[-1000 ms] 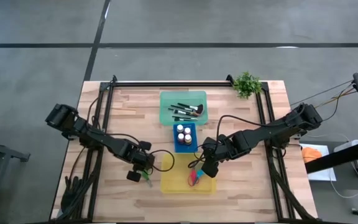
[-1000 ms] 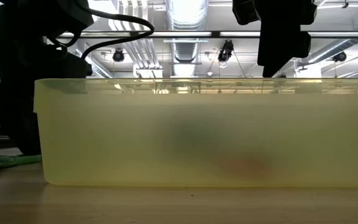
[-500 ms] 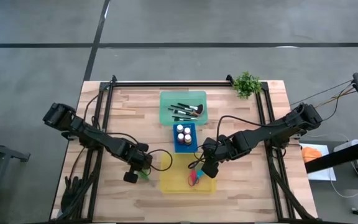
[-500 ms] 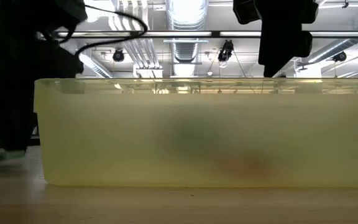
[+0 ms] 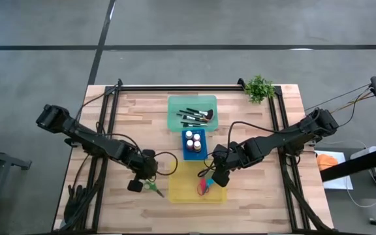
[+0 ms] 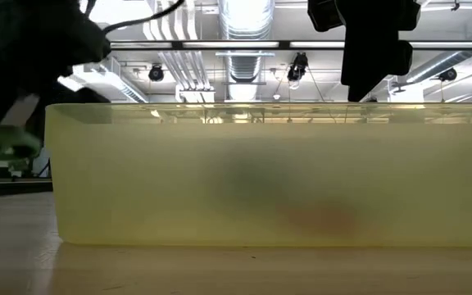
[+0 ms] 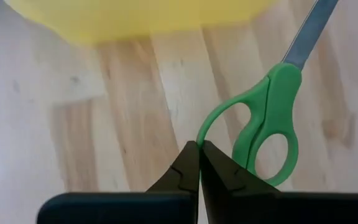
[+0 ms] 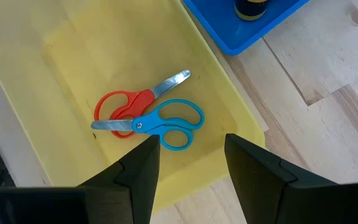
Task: Pick & Place Paint Supplies
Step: Put the green scissors into the yellow bin
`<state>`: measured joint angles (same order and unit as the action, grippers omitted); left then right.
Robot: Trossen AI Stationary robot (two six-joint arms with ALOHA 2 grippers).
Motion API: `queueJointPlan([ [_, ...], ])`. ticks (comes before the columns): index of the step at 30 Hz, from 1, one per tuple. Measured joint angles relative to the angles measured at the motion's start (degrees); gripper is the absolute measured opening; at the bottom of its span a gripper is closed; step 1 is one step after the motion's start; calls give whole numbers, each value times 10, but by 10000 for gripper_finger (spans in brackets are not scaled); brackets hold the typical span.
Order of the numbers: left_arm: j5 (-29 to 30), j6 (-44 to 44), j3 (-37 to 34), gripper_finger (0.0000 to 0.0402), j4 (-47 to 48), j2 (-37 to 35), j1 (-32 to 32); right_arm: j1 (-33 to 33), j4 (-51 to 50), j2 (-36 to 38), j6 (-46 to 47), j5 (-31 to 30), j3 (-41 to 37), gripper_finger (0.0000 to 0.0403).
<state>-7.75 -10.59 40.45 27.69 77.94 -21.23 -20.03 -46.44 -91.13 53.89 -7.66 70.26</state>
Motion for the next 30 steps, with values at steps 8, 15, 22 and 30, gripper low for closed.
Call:
queueJointPlan([
  [8,28,-14,49,5,0,-36,19,-4,-10,2,10,-12,0,180],
  [15,43,29,135,5,25,17,60,-5,-23,7,12,-16,-2,180],
  [22,39,75,196,5,23,87,100,-11,-59,19,15,-18,-7,180],
  [30,-7,118,244,7,1,155,116,-35,-56,59,65,-20,-43,180],
])
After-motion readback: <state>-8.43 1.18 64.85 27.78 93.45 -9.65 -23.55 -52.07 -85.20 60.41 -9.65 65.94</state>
